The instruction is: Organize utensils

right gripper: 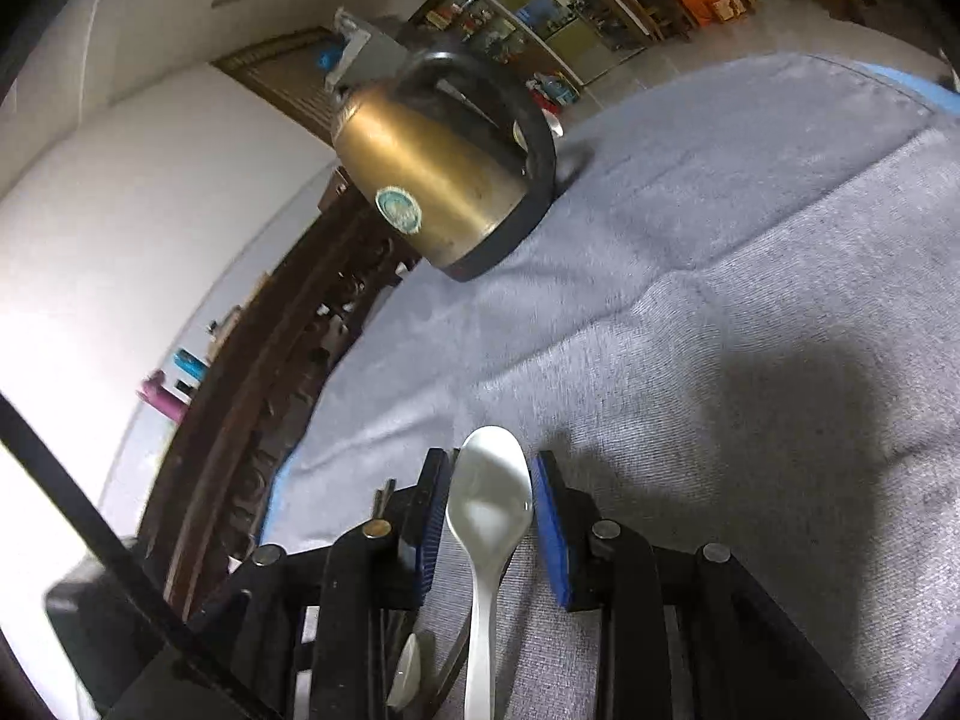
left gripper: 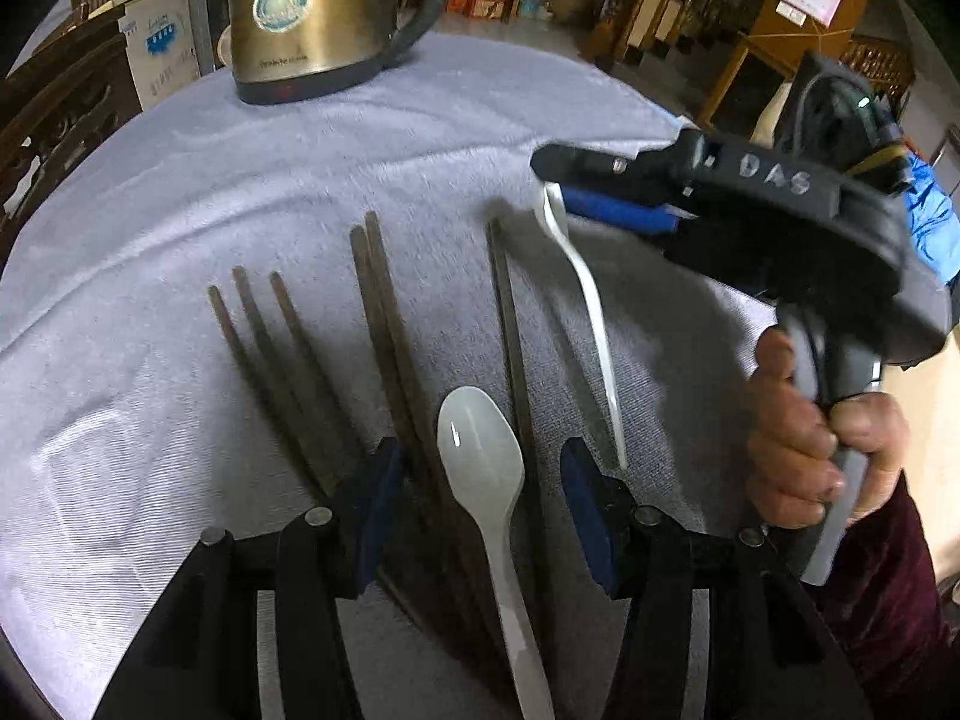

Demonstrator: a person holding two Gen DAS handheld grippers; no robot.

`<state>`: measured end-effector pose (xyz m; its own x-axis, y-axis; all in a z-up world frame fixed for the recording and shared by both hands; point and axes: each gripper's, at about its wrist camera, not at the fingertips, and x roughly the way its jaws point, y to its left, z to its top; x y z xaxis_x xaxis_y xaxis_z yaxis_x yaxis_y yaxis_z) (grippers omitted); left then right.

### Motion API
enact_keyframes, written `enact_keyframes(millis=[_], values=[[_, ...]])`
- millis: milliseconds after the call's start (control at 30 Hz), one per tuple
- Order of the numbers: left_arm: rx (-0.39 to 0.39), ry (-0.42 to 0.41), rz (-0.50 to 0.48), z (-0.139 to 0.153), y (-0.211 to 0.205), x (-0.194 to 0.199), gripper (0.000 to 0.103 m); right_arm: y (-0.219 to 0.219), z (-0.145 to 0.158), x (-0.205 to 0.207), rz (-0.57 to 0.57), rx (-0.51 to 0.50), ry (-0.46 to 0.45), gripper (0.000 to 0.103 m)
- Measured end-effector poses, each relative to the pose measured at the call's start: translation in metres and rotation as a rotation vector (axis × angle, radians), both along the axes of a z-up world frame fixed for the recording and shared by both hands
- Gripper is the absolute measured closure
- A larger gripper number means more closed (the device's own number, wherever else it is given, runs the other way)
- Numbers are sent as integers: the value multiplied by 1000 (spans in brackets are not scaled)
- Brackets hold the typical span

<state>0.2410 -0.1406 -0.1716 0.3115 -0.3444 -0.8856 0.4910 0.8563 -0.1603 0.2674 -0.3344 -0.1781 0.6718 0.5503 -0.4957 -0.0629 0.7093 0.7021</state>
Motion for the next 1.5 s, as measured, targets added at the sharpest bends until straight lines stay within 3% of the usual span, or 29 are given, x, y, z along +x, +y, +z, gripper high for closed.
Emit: enact_keyframes(millis=[100,200,400,500,733,833,967,1033,1067,1167,1267,1500], values=[[7,-13,4,1,-3,2,67,2,3,-2,6,-4,-13,72],[-8,-2,16,1,-4,7,79,5,1,-6,17,-16,-16,72],[-67,-9,81,7,17,10,89,5,5,-10,20,-16,-35,72],[-87,-5,101,10,28,8,89,8,7,-10,23,-29,-45,72],[-90,-29,276,17,72,19,88,8,6,-9,25,-44,-37,72],[-74,-49,308,21,81,13,88,9,5,-9,25,-48,-34,72],[-33,-90,195,27,59,-6,84,9,6,-9,29,-44,-36,72],[-14,-105,131,28,39,-14,62,9,5,-8,31,-43,-35,72],[-1,-113,104,28,32,-18,59,8,5,-8,32,-41,-34,72],[28,-97,51,22,15,-23,58,7,5,-8,30,-34,-34,72],[70,-52,65,11,13,-15,58,6,4,-8,25,-29,-30,72],[27,14,69,3,9,2,58,3,2,-8,20,-8,-18,72]])
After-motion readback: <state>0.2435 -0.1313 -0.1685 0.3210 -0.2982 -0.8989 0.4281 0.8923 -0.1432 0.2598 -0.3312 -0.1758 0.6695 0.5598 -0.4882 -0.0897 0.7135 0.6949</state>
